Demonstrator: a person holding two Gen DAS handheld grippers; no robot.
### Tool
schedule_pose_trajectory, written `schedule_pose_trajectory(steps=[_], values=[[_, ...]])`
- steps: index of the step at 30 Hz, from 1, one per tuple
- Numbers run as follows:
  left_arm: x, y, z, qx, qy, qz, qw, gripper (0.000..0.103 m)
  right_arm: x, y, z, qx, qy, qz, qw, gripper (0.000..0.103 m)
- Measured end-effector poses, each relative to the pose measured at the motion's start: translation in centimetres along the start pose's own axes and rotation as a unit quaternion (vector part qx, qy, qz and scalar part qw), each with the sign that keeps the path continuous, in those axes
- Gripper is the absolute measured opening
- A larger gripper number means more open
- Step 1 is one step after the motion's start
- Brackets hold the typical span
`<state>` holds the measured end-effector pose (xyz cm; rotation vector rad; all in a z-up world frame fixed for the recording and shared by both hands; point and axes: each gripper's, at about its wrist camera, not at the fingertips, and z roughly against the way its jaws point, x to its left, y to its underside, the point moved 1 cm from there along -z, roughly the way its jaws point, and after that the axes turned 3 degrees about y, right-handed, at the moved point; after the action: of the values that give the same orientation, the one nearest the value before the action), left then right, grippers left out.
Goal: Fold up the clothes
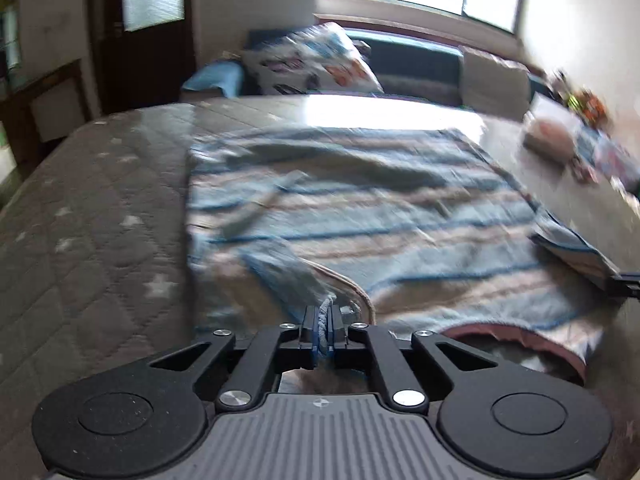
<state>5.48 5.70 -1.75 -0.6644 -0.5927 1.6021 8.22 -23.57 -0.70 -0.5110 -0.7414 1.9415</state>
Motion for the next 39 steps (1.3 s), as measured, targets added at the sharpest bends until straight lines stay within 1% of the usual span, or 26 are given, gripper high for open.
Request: schedule_pose_trajectory(steps=[3, 4, 7, 9, 12, 14, 17, 19, 21, 24, 26, 28, 29, 30, 33, 36, 39], values=[[2.6, 0.1, 2.2, -0.024, -0.026, 0.036, 0.9987, 0.003, -3.3, 0.3, 0.7, -0.012, 0.034, -0.05, 0.998, 0.007], [3.6, 0.1, 3.0, -0.032, -0.034, 0.05, 0.9976, 0.003, -4.4, 0.5, 0.9, -0.014, 0.04, -0.069, 0.997, 0.007], [6.8, 0.9, 4.5, -0.039, -0.069, 0.092, 0.9926, 0.003, -6.7, 1.4, 1.2, -0.017, 0.051, -0.117, 0.992, 0.007], [8.9, 1.4, 5.5, -0.043, -0.093, 0.12, 0.9875, 0.003, -7.6, 1.9, 1.2, -0.015, 0.055, -0.134, 0.989, 0.007], [11.6, 2.6, 6.1, -0.036, -0.118, 0.154, 0.9803, 0.003, -8.4, 2.6, 1.1, -0.01, 0.062, -0.149, 0.987, 0.007], [13.2, 3.4, 6.2, -0.028, -0.125, 0.179, 0.9755, 0.003, -8.7, 3.0, 1.0, -0.006, 0.066, -0.154, 0.986, 0.007], [14.4, 4.4, 5.8, -0.007, -0.128, 0.184, 0.9746, 0.003, -8.9, 3.8, 1.0, 0.003, 0.073, -0.164, 0.984, 0.006], [14.4, 4.5, 6.1, -0.007, -0.135, 0.172, 0.9757, 0.004, -8.9, 4.5, 1.0, 0.009, 0.075, -0.163, 0.984, 0.007], [14.3, 4.6, 6.5, -0.007, -0.143, 0.16, 0.9767, 0.008, -8.7, 4.6, 1.0, 0.011, 0.078, -0.156, 0.985, 0.007], [14.2, 4.6, 6.9, -0.007, -0.154, 0.142, 0.9777, 0.008, -8.5, 4.4, 1.4, 0.011, 0.081, -0.149, 0.985, 0.011], [14.2, 4.7, 7.3, -0.008, -0.162, 0.13, 0.9782, 0.014, -8.2, 4.3, 1.9, 0.006, 0.088, -0.139, 0.986, 0.015], [13.5, 4.8, 8.1, -0.018, -0.151, 0.108, 0.9824, 0.02, -7.7, 4.0, 2.7, -0.001, 0.091, -0.123, 0.988, 0.017], [13.1, 4.8, 8.6, -0.023, -0.145, 0.096, 0.9844, 0.026, -7.3, 3.8, 3.0, -0.004, 0.09, -0.115, 0.989, 0.017], [12.2, 4.9, 8.8, -0.024, -0.131, 0.082, 0.9877, 0.031, -6.9, 3.6, 3.3, -0.007, 0.088, -0.107, 0.99, 0.017], [9.3, 5.1, 9.4, -0.027, -0.085, 0.037, 0.9953, 0.033, -5.0, 2.9, 4.2, -0.018, 0.067, -0.077, 0.995, 0.018], [6.4, 5.3, 10.0, -0.029, -0.038, -0.008, 0.9988, 0.039, -2.3, 2.2, 4.5, -0.022, 0.025, -0.045, 0.998, 0.026], [3.2, 5.8, 9.7, -0.019, 0.02, -0.043, 0.9987, 0.043, 0.7, 1.8, 4.4, -0.02, -0.027, -0.011, 0.999, 0.026]])
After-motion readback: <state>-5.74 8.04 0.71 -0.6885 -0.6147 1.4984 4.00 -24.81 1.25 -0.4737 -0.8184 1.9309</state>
